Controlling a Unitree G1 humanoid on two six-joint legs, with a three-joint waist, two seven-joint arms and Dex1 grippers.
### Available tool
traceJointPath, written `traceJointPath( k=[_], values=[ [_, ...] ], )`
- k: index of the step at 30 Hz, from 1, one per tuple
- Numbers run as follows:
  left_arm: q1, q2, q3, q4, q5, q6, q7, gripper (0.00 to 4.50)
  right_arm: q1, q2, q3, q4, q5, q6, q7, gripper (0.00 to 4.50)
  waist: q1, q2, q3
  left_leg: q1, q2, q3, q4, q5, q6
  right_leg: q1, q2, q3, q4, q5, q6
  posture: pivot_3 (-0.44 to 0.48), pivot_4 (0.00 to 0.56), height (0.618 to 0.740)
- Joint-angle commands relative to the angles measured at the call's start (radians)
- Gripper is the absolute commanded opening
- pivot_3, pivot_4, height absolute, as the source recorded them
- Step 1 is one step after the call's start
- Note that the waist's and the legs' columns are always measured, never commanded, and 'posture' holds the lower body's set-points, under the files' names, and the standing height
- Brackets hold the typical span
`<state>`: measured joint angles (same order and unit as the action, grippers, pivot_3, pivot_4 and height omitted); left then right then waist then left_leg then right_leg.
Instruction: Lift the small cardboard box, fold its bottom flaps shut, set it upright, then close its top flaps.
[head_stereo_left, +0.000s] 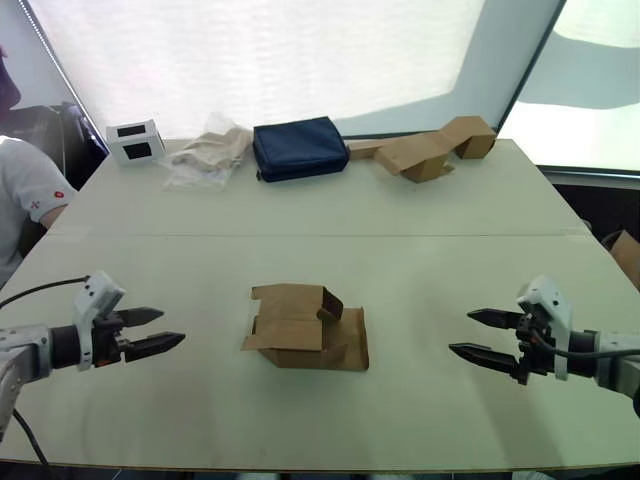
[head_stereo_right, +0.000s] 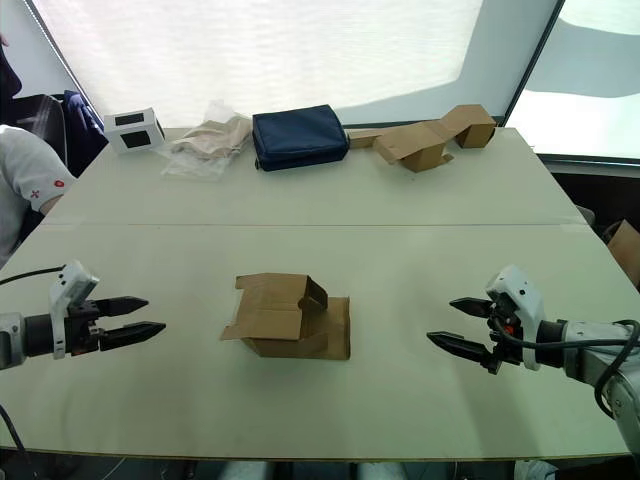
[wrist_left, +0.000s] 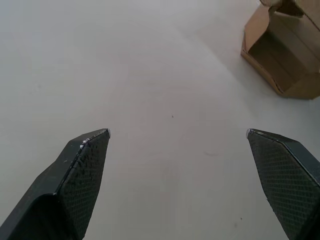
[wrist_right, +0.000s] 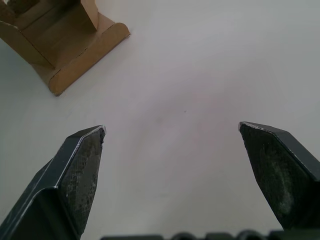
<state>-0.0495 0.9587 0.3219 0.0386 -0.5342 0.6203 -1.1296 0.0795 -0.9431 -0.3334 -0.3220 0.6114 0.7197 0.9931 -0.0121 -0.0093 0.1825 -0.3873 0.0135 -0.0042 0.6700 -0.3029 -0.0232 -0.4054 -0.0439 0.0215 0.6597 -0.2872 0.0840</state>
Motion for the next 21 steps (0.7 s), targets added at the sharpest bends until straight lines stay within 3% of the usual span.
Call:
traceJointPath(
  k=[1,6,12,16,21],
  values=[
    [-0.028,0.006,0.000,0.011,0.015,-0.015,0.013,4.50,-0.016,-0.014,-0.010,0.002,-0.008,-0.010,-0.001,4.44,0.000,0.000,0.000,0.000,0.000,0.000,0.000,0.000,0.000,0.000,0.000,0.000,0.000,0.000,0.000,0.000,0.150,0.740],
    [-0.055,0.012,-0.016,0.025,-0.012,0.043,-0.003,4.50,-0.026,-0.008,-0.011,0.002,-0.016,-0.017,-0.008,4.44,0.000,0.000,0.000,0.000,0.000,0.000,0.000,0.000,0.000,0.000,0.000,0.000,0.001,0.000,0.000,0.000,0.150,0.740],
    [-0.162,0.043,-0.083,0.151,-0.185,0.369,-0.192,4.50,-0.043,-0.064,0.018,-0.113,-0.033,-0.034,0.016,4.44,-0.001,0.000,0.000,0.000,0.000,0.000,0.003,0.000,0.000,-0.001,0.001,0.000,0.004,-0.001,0.001,0.000,0.150,0.740],
    [-0.275,0.012,-0.166,0.238,-0.258,0.570,-0.273,4.50,-0.123,-0.071,0.004,-0.289,0.149,0.101,-0.016,4.44,-0.004,0.000,0.000,-0.002,0.001,0.000,0.007,0.000,0.000,-0.001,0.005,-0.001,0.006,-0.001,0.001,0.000,0.150,0.740],
    [-0.325,-0.071,-0.244,0.196,-0.275,0.622,-0.266,4.50,-0.209,-0.064,0.029,-0.443,0.296,0.214,-0.123,4.44,0.000,0.000,0.000,-0.003,0.001,-0.001,0.011,-0.001,0.001,-0.001,0.002,-0.001,0.006,-0.001,0.001,0.000,0.150,0.740]
  ],
)
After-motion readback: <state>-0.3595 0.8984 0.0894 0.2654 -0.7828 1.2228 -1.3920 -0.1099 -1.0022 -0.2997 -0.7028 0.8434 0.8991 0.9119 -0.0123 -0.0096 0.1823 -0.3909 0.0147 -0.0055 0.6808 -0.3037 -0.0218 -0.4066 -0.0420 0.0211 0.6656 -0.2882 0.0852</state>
